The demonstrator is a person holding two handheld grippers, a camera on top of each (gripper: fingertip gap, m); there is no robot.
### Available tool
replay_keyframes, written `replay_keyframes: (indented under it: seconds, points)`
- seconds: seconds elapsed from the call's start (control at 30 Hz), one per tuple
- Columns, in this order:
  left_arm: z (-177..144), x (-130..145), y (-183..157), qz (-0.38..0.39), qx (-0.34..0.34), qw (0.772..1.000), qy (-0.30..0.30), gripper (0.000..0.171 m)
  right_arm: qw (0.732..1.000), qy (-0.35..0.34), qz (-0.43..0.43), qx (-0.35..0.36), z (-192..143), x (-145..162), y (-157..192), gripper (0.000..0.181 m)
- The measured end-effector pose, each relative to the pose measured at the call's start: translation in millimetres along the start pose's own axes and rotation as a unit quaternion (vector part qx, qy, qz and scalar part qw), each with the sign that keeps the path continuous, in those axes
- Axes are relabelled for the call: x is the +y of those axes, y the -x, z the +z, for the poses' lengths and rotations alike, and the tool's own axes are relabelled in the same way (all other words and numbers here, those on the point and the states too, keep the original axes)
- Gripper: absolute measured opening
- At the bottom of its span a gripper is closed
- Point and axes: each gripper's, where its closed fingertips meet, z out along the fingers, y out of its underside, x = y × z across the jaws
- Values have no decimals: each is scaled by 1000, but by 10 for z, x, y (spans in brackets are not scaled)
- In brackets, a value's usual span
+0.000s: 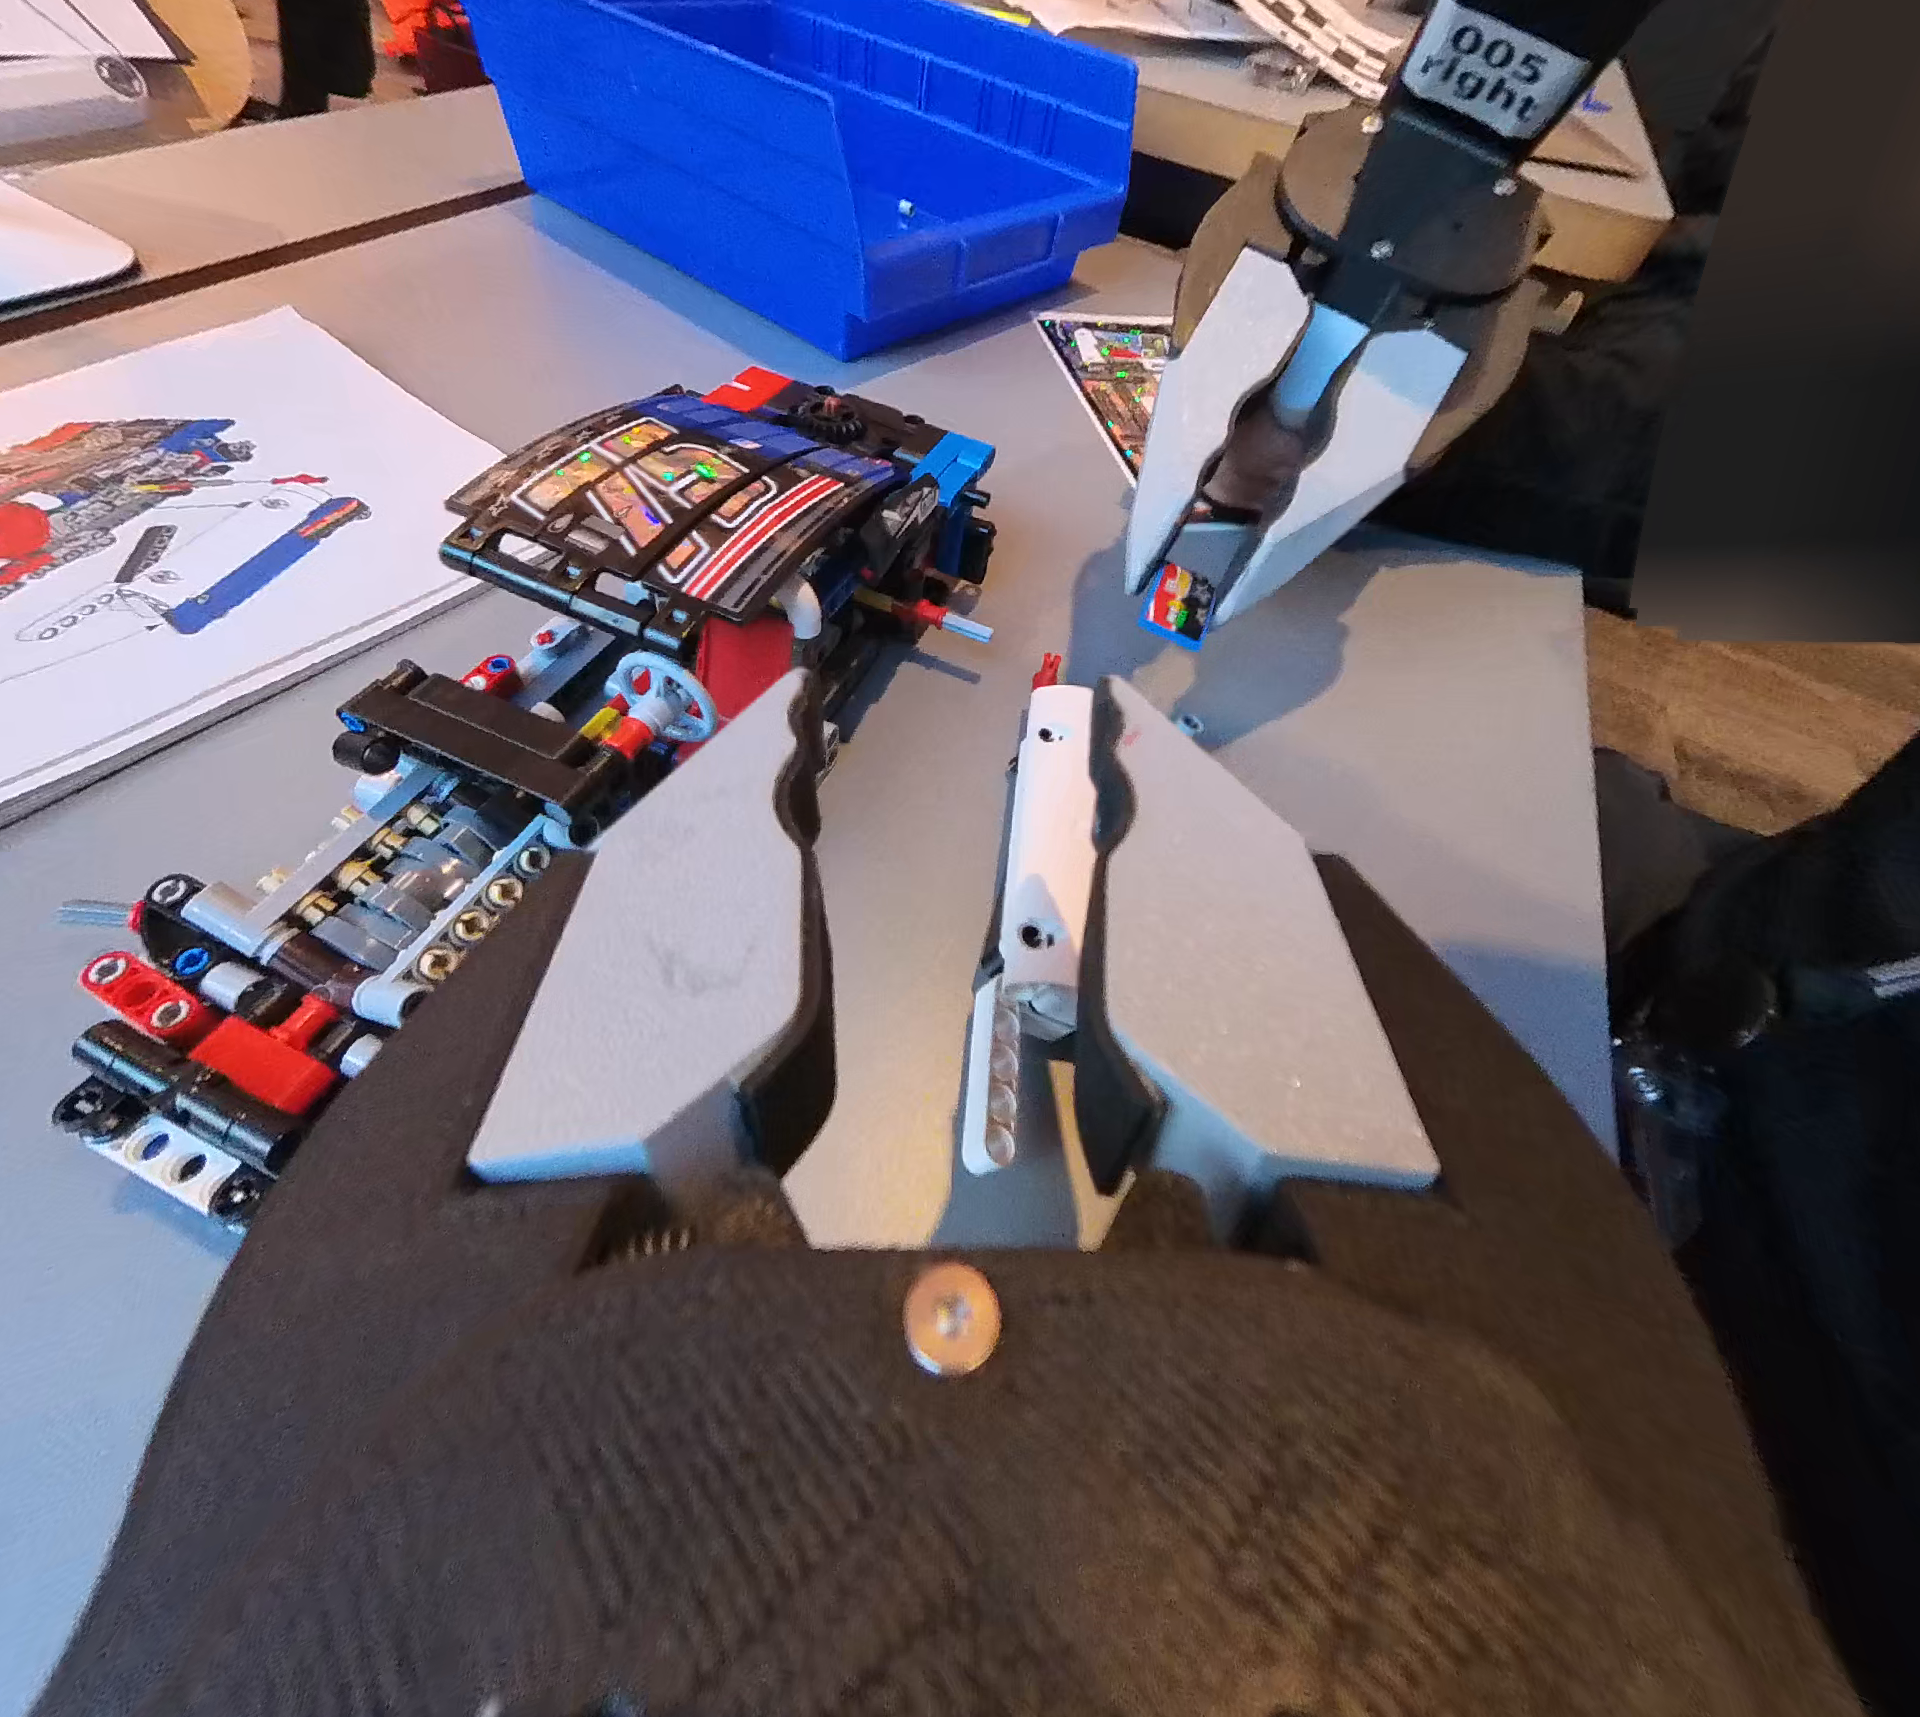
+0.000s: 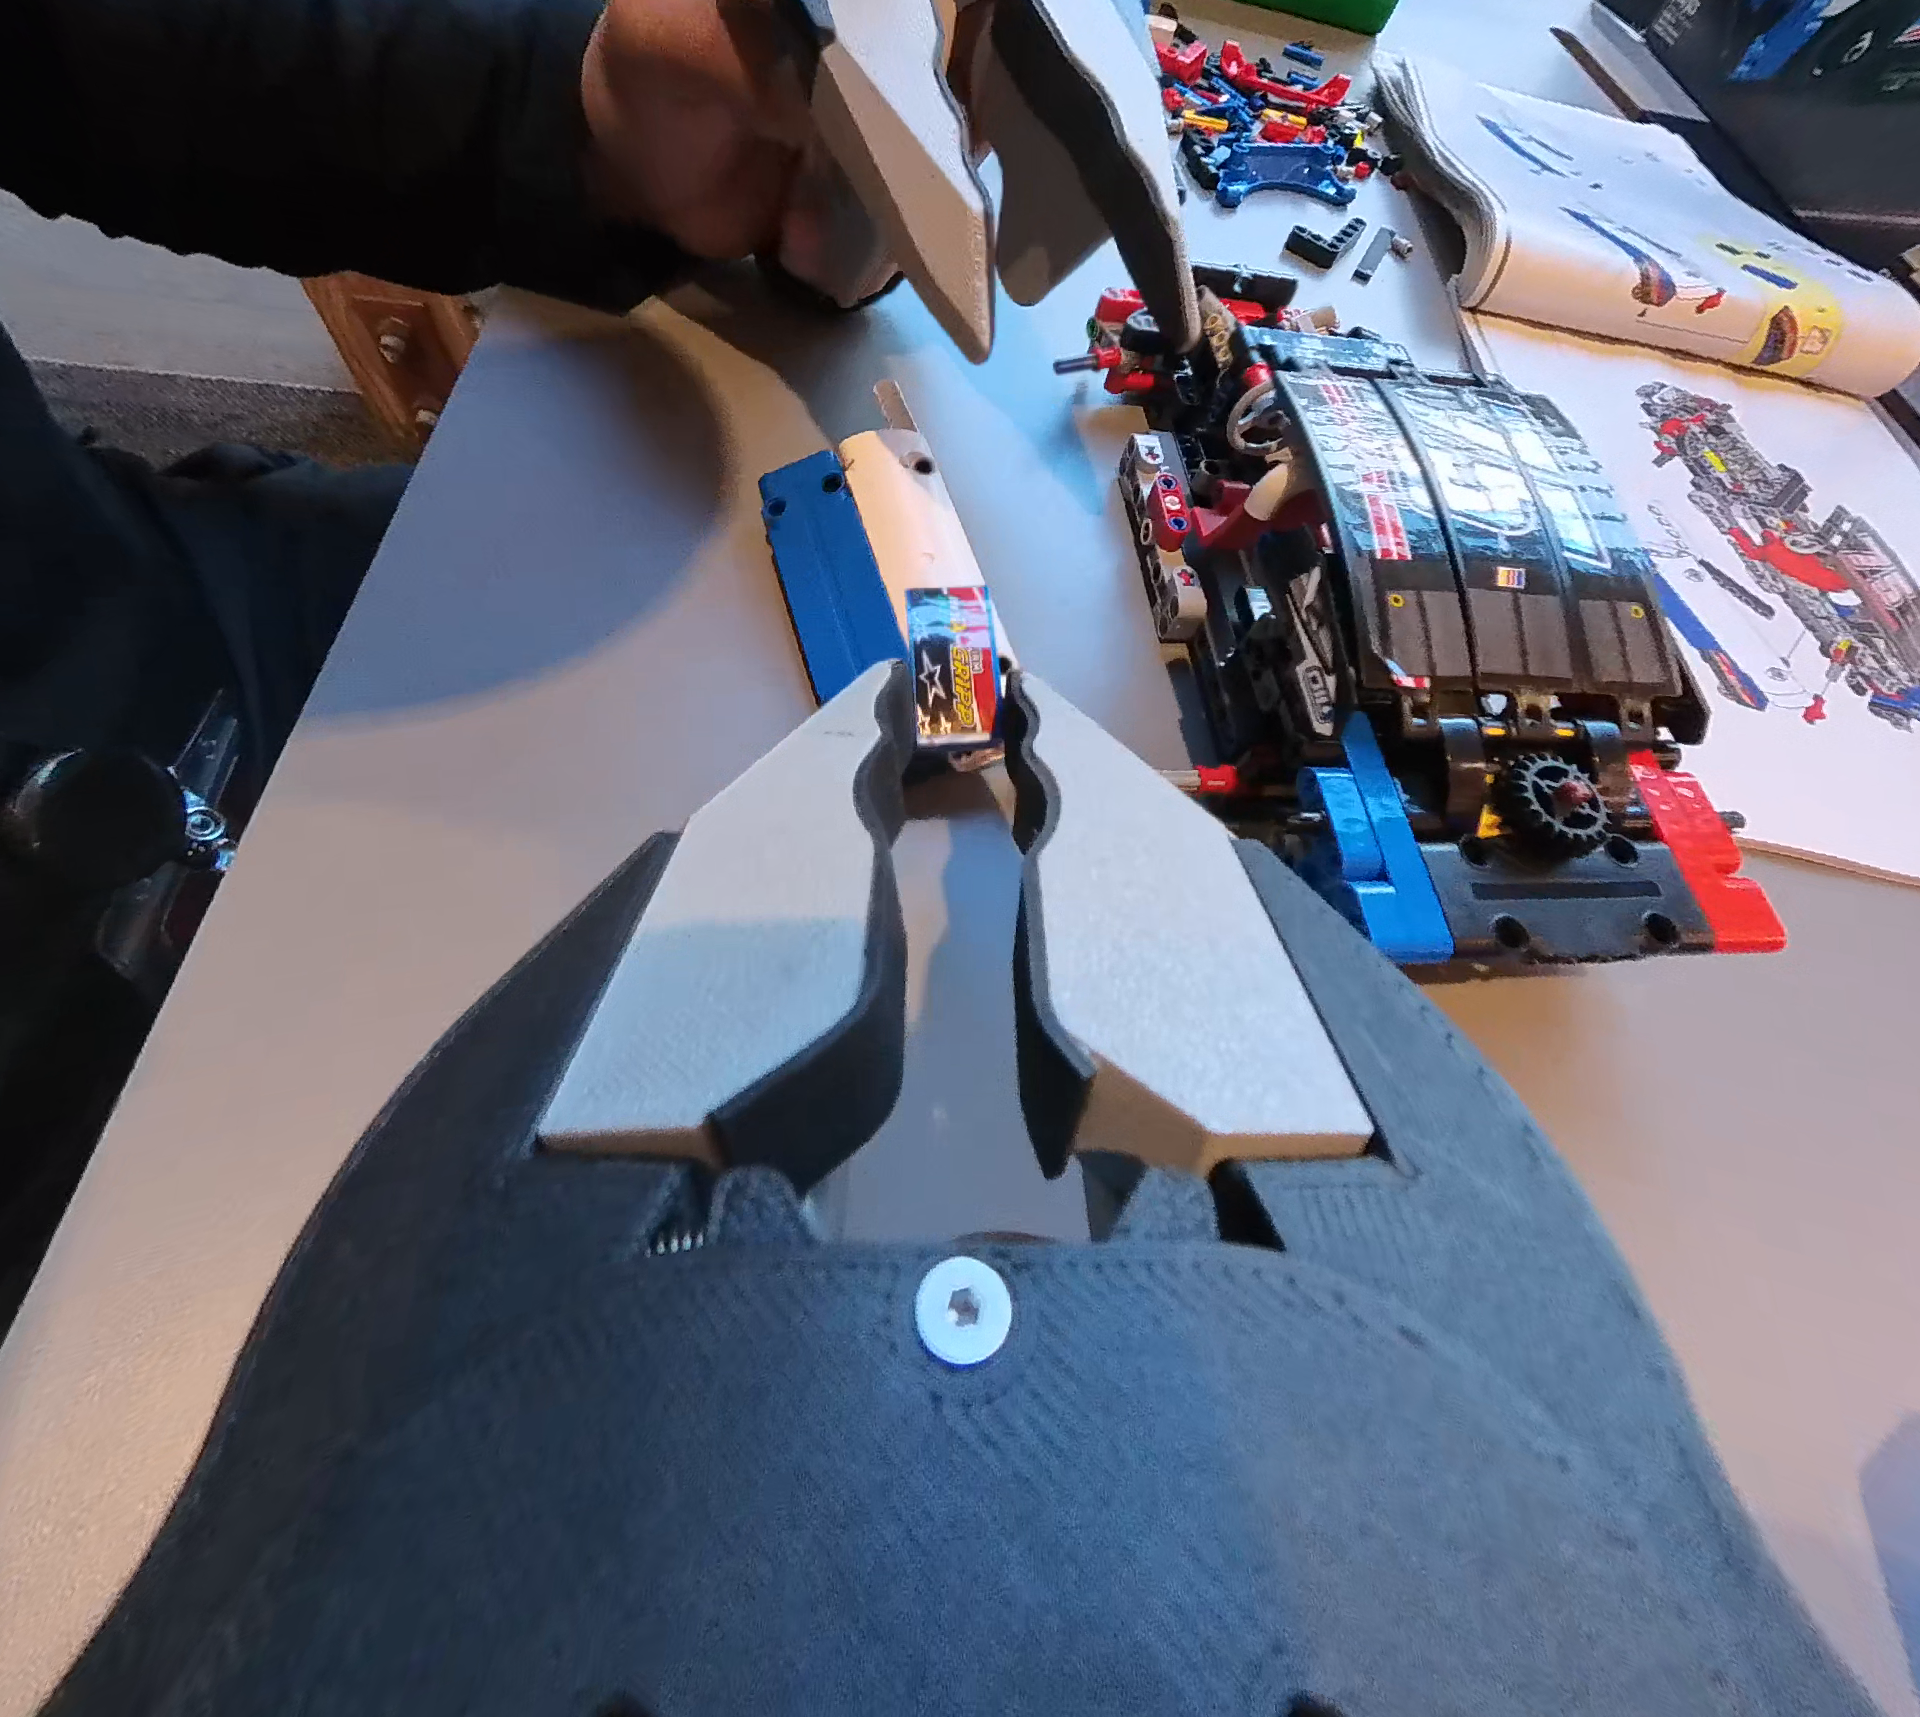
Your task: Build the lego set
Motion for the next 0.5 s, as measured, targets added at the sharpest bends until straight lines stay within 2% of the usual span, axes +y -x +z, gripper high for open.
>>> replay_keyframes:
  seconds: [0.5]
  points:
    - [23,58,29,27,-29,999,22,45,1000,13,0,1,37,58,-14,14]
